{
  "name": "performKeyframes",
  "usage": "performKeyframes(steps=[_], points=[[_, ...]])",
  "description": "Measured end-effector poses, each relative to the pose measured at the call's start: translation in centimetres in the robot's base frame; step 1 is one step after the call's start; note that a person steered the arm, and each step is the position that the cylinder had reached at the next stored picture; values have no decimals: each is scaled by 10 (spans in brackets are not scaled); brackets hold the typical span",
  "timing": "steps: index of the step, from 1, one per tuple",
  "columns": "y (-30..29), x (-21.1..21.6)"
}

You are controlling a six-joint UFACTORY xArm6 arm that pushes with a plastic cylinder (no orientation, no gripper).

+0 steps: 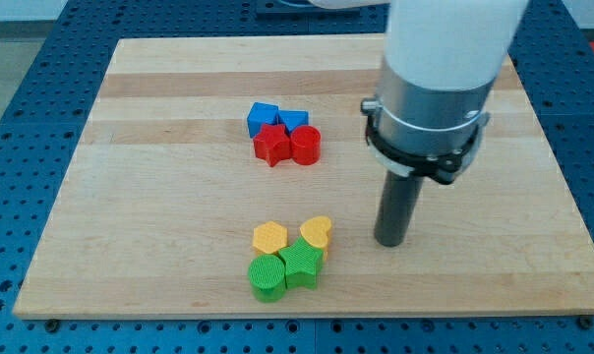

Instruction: Move red blocks towards center right

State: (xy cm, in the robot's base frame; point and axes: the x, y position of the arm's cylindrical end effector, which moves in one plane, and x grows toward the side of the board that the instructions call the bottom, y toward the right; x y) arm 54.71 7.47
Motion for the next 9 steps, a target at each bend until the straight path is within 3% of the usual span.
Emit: performKeyframes(steps=[4,6,9], points=[[-63,0],[-22,-26],[-16,-46]])
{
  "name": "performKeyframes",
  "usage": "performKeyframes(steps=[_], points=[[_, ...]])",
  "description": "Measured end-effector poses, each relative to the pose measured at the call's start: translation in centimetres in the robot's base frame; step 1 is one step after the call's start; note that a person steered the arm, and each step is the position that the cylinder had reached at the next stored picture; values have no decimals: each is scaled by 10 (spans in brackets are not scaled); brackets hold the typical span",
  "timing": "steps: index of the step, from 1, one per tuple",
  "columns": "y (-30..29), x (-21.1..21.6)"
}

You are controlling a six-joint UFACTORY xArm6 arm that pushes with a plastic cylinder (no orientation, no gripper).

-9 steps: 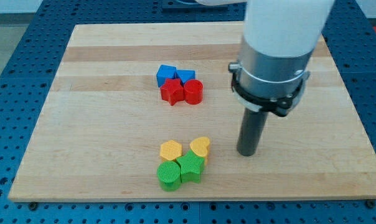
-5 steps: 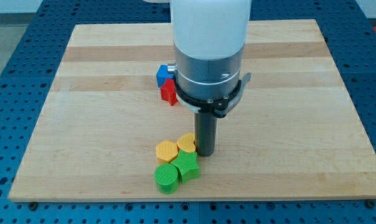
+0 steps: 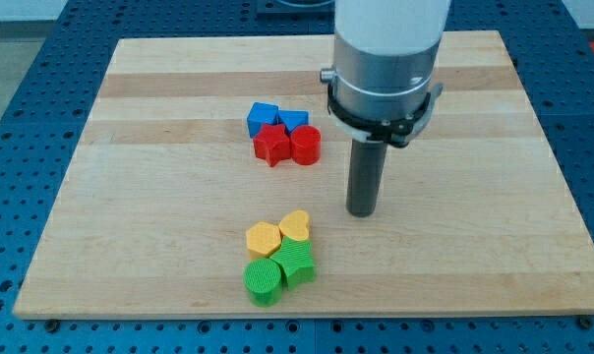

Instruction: Move red blocks towards center right

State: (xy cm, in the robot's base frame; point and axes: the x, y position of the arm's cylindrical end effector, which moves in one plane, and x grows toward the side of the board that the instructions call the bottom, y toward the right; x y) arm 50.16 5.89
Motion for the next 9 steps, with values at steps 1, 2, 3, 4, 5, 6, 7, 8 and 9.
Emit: performKeyframes(steps=[1,2,3,4,5,6,7,8,9], points=[[10,-29],[-22,-35],[-97,-35],[-200,-36],[-240,-65],[-220,-95],[-181,-94],[-131,-91],[-70,-91]])
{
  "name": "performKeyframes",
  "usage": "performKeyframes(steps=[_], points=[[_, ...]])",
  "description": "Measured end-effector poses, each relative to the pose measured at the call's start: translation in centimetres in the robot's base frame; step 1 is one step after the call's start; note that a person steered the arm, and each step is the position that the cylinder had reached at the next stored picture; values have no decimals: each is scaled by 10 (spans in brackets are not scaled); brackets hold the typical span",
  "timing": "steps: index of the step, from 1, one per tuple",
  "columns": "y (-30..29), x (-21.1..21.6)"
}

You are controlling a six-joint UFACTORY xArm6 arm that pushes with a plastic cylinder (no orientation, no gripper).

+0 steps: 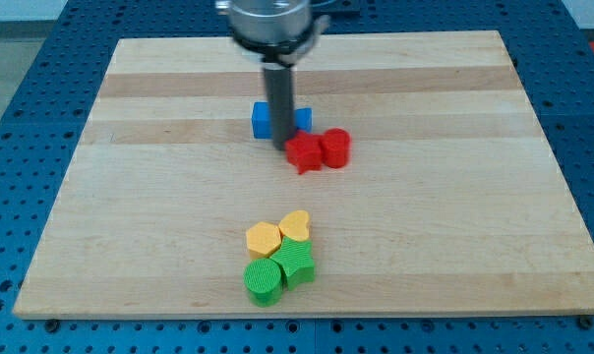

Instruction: Move red blocks towards center right

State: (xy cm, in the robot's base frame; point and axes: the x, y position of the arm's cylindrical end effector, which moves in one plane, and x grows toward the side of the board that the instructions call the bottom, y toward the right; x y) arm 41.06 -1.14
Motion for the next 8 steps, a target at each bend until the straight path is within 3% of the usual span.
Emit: performKeyframes(steps=[1,3,6,7,8], points=[[14,0],[-54,19],[103,28],[117,26],[87,36]])
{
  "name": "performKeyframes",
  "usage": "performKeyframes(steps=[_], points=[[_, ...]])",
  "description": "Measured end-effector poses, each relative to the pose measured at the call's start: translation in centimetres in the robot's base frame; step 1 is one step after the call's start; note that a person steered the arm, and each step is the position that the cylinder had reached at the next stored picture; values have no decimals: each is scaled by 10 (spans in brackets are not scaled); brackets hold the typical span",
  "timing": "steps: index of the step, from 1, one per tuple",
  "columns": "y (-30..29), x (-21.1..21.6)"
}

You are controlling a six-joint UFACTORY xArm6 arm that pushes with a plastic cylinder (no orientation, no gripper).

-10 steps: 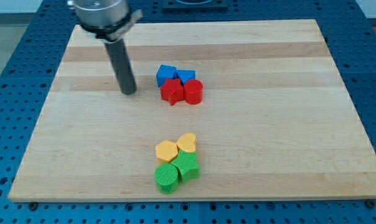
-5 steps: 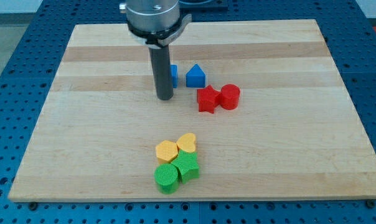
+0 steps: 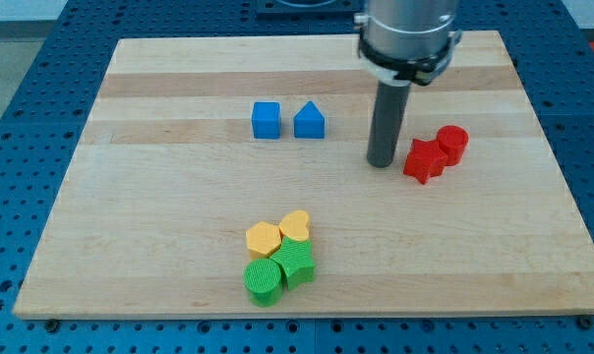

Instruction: Move red blocks towards center right

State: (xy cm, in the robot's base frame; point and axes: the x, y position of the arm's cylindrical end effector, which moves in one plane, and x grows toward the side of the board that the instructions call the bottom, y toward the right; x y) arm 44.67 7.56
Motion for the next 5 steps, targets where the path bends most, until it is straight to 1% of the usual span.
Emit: performKeyframes(steps=[2,3,4,5], points=[[12,42],[56,45],[74,40],[68,21]])
